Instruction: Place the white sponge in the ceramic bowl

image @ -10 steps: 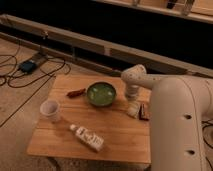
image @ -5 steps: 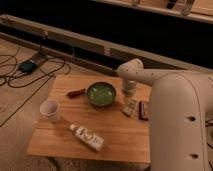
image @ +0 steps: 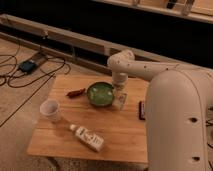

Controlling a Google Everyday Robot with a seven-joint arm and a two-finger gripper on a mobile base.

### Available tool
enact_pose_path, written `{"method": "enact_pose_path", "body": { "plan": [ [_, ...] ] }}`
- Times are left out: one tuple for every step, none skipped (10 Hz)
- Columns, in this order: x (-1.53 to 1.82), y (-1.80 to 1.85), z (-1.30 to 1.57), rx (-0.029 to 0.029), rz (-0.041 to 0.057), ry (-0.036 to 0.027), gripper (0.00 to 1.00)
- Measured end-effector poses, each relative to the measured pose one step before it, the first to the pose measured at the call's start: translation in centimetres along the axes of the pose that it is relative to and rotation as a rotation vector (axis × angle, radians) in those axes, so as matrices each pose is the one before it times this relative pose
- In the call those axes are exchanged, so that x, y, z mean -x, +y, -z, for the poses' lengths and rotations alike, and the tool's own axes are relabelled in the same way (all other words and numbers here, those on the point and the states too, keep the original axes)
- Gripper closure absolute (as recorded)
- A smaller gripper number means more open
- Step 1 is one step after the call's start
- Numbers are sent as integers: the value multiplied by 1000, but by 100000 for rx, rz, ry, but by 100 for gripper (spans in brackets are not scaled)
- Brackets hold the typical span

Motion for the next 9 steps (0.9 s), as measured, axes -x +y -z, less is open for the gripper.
{"method": "enact_pose_path", "body": {
  "plan": [
    [1136,-51,909,-631,3106,-525,100],
    [995,-120,666,-680,2587,-387,100],
    [1373,-164,655,-774,2864,-856,100],
    [1630,-290,540,-1127,3071,-1164,100],
    [745,-202,65,-629,1647,-448,100],
    [1637,-759,-308,-2060,3106,-2802,96],
    [818,-511,-348,-1152,1347,-1844,89],
    [795,-535,-489,-835,836,-2275,78],
    [424,-420,-503,-397,244,-1690,69]
  ]
}}
